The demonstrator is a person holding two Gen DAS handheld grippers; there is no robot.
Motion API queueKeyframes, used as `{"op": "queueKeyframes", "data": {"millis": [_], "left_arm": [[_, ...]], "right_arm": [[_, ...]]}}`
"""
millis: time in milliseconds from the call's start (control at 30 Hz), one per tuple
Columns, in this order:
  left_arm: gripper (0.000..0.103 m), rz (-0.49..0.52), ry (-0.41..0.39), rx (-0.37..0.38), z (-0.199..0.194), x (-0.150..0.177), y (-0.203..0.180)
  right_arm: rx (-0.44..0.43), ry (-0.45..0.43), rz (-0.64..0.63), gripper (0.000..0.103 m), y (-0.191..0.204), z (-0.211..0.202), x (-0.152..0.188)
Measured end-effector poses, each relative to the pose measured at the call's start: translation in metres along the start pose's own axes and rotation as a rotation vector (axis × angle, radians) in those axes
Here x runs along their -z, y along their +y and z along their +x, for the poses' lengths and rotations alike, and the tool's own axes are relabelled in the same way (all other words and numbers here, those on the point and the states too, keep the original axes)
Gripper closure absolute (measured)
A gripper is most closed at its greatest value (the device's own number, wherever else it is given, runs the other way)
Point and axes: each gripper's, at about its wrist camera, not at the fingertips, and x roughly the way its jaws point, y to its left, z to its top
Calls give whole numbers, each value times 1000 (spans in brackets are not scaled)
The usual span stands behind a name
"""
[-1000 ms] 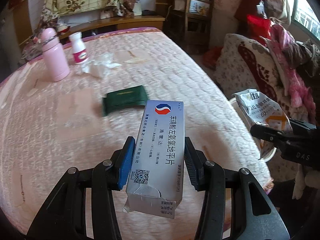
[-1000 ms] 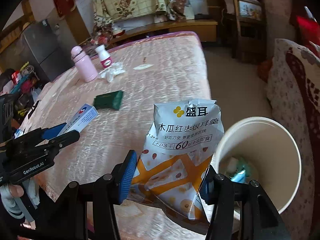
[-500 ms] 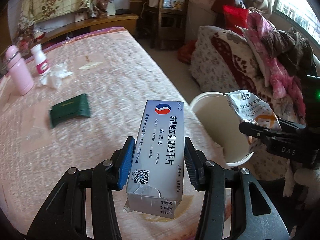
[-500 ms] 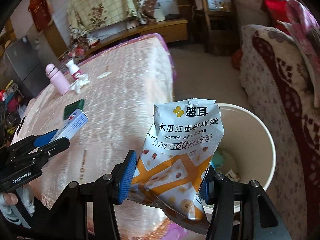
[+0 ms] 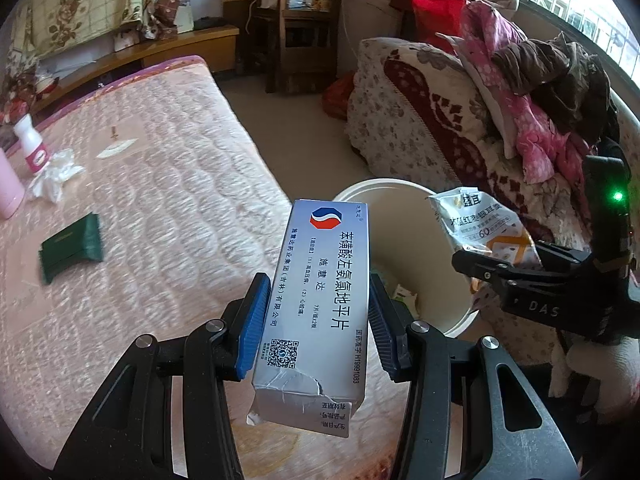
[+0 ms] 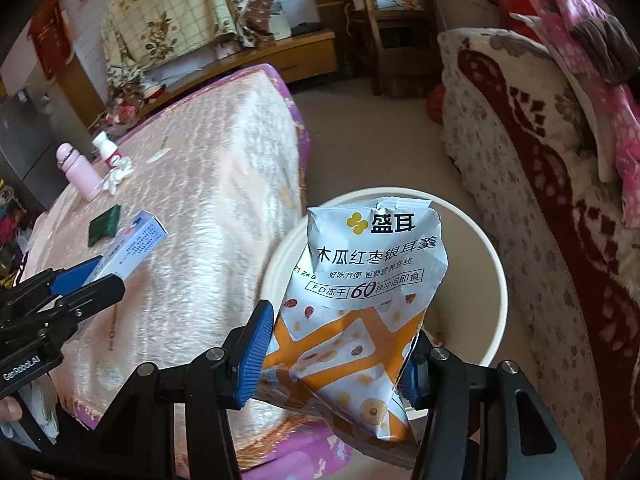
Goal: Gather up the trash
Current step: 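Carry the medicine box and snack bag over the white bucket and release both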
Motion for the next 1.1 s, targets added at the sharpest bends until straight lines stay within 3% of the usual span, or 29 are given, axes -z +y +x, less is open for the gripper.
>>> {"op": "queueKeyframes", "data": {"millis": [633, 1100], "left_arm": [[57, -5, 71, 82, 56, -21, -35], [57, -3, 84, 81, 76, -32, -45]], "right_arm": [[18, 37, 120, 50, -50, 26, 8], [32, 52, 134, 49, -59, 32, 10]]}}
